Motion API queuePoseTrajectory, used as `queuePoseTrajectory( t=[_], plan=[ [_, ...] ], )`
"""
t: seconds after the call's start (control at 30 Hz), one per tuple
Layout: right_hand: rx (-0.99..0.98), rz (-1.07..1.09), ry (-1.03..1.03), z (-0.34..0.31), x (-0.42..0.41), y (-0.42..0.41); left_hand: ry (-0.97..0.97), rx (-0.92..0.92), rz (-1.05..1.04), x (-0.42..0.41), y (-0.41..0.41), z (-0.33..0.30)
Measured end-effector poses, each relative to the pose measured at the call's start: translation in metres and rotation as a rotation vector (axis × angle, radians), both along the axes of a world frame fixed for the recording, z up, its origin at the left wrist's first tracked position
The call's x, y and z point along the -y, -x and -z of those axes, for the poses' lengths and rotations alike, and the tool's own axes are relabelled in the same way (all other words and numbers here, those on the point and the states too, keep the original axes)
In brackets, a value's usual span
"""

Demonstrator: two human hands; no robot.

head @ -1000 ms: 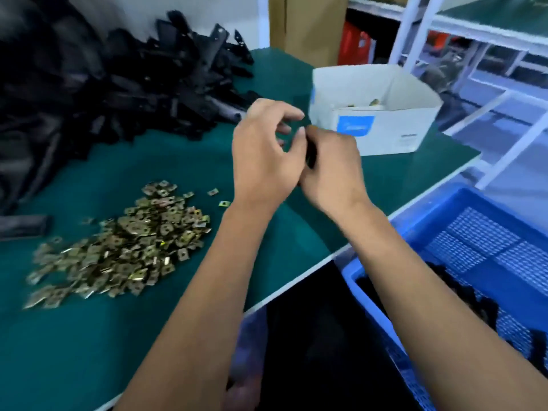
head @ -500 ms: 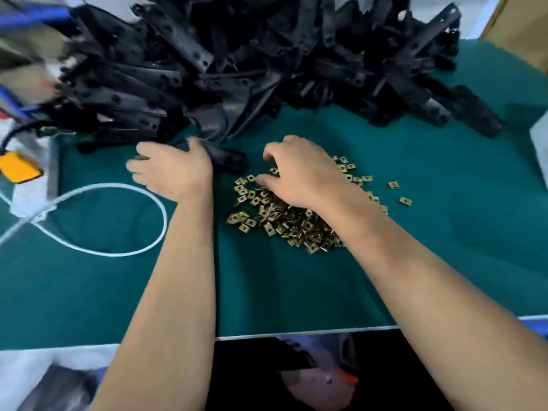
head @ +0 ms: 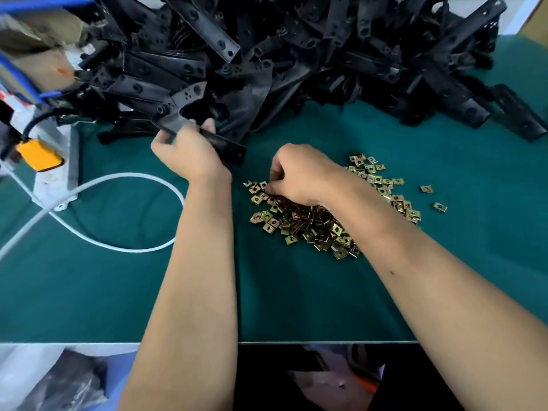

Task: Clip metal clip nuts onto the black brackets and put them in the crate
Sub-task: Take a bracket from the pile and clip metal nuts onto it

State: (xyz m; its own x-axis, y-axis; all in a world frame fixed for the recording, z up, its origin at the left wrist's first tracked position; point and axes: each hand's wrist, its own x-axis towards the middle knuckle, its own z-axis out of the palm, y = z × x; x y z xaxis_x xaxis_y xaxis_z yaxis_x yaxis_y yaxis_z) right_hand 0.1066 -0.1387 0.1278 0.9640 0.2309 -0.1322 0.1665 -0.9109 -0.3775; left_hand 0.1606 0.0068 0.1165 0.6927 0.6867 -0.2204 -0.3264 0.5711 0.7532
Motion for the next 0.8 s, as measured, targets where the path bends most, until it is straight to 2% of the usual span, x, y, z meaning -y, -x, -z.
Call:
queuePoseTrajectory(
  t=[0.1, 0.13, 0.2, 0.27, 0.3, 0.43, 0.53, 0.7, 0.8],
  plan=[
    [-0.034, -0.01, 0.008, -0.001, 0.01, 0.001, 0.301, 0.147, 0.344, -0.009, 0.006, -0.005],
    [-0.021, -0.012, 0.029, -0.001, 0.014, 0.001, 0.317, 0.176, 0.473, -0.01, 0.009, -0.006],
    [0.021, -0.016, 0.066, 0.0, 0.023, 0.002, 0.212, 0.195, 0.713, -0.006, 0.013, -0.008],
    [0.07, -0.016, 0.044, 0.001, 0.035, 0.002, 0.135, 0.2, 0.893, 0.002, 0.016, -0.011],
    [0.091, -0.009, 0.005, 0.0, 0.042, 0.002, 0.161, 0.204, 0.955, 0.006, 0.017, -0.012],
    [0.112, 0.059, -0.261, 0.004, 0.077, 0.0, 0.33, 0.236, 1.121, 0.02, 0.019, -0.009],
    [0.117, 0.075, -0.425, 0.009, 0.104, 0.001, 0.435, 0.233, 1.149, 0.033, 0.02, -0.003],
    [0.171, 0.176, -0.774, 0.019, 0.129, 0.002, 0.4, 0.239, 1.176, 0.043, 0.012, 0.011],
    [0.192, 0.248, -1.004, 0.022, 0.132, 0.003, 0.166, 0.251, 1.284, 0.043, 0.007, 0.018]
  ],
)
